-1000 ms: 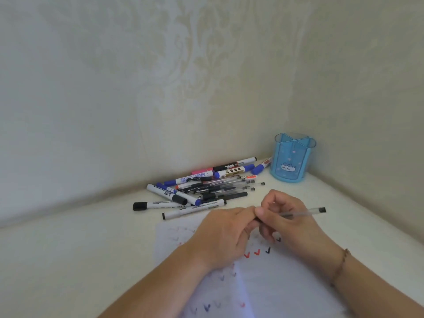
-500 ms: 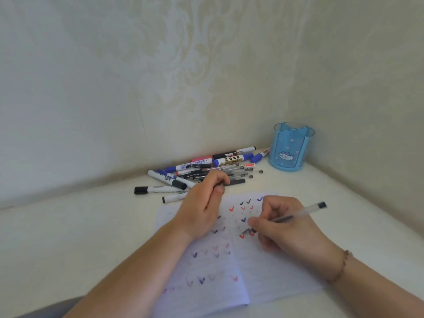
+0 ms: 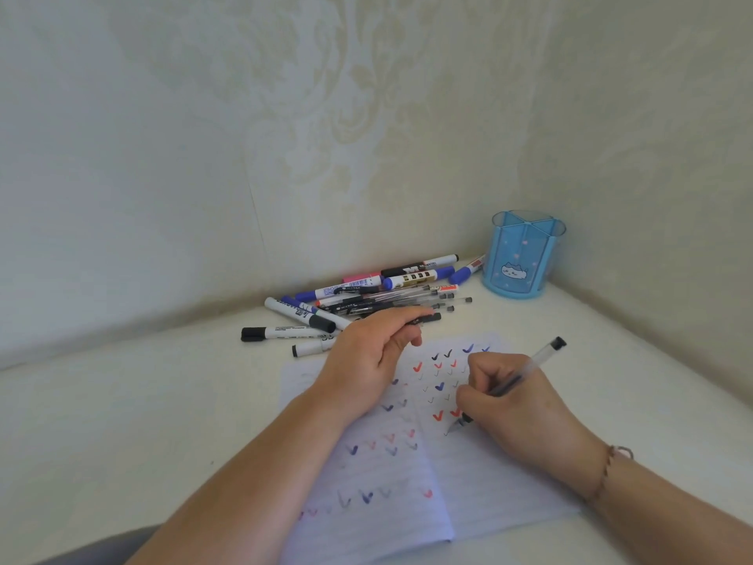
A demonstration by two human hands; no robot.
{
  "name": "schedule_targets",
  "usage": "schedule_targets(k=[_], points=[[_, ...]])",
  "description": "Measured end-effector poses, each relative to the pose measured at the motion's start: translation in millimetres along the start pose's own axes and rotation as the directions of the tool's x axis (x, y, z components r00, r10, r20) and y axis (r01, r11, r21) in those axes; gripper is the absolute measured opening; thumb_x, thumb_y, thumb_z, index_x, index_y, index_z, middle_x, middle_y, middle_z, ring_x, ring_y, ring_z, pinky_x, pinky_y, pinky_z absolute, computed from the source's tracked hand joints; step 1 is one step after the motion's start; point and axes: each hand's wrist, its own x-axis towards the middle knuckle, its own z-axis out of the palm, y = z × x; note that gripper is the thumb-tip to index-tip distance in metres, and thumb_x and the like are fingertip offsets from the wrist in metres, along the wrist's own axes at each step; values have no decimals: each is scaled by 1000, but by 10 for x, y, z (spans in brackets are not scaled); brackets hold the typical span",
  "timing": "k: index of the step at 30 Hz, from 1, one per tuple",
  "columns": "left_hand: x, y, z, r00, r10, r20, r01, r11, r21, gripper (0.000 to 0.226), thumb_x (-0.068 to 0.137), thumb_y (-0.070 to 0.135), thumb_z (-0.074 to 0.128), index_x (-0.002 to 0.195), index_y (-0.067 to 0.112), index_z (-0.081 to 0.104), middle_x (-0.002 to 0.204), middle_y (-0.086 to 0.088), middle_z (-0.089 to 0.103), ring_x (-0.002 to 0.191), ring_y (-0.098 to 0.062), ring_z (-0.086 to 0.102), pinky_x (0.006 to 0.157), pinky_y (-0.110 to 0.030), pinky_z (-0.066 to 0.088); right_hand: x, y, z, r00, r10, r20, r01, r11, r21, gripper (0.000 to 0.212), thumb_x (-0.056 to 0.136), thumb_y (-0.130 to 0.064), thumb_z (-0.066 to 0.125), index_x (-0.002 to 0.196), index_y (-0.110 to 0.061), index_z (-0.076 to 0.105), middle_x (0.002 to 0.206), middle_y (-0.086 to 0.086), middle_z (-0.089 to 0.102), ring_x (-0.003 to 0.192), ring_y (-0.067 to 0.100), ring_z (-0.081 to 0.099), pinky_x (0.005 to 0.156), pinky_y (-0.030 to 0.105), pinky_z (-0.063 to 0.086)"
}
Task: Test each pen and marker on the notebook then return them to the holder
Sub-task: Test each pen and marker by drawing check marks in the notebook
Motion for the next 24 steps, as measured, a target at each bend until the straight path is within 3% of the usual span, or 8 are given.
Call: schedule_targets(k=[3,6,9,11,14,19,21,24], points=[[-3,18,-14,999,35,-6,-35,999,-3,28,99,23,50,124,21,65,92,28,58,88,5,58,80,-11,42,12,16,-3,999,33,-26,-32,999,40,46,74,11,61,48,-11,31,47,5,29,47,12,27,49,27,24],[4,59,-24,1000,-9,16,9,1000,-22,31,99,32,47,123,21,65,85,20,65,78,6,59,72,-7,41,51,-65,-86,990,80,-116,-45,959,281,44,78,-8,76,50,-15,43,38,4,41,36,14,31,42,18,28],[5,119,-12,998,-20,59,25,997,-70,30,98,30,47,114,14,67,81,9,68,64,7,55,63,-5,36,124,-166,-229,992,80,-102,-29,905,425,31,70,-30,84,56,-19,58,45,8,52,39,21,40,38,21,30],[10,159,0,996,-36,80,45,991,-123,29,99,29,46,111,14,67,81,8,67,58,4,52,59,-6,34,151,-169,-287,994,88,-62,-50,887,460,17,77,-23,68,60,-20,66,54,12,61,46,24,51,37,23,32],[3,172,18,994,-29,101,43,990,-137,27,99,29,46,112,15,65,81,12,64,60,3,52,60,-6,35,160,-126,-294,996,84,-44,-54,887,458,24,83,-10,55,67,-20,70,58,15,64,47,27,56,38,24,31],[-12,166,50,994,22,106,-11,995,-104,27,98,31,47,114,18,66,84,28,59,82,4,59,73,-6,41,160,-156,-276,996,86,-18,-70,902,426,13,78,-15,59,68,-22,64,61,15,66,47,26,58,40,25,31],[-17,161,61,994,46,102,-35,994,-100,23,99,23,50,116,19,65,82,27,58,79,5,58,72,-6,39,164,-157,-273,996,85,7,-80,912,403,17,81,-9,67,68,-18,63,64,17,68,48,27,59,41,25,32],[-14,190,63,993,29,111,-11,987,-163,33,101,20,48,132,26,55,79,20,59,71,1,56,69,-10,40,170,-160,-262,994,112,8,-105,908,406,17,86,-1,63,70,-6,58,67,21,70,48,27,60,41,25,31]])
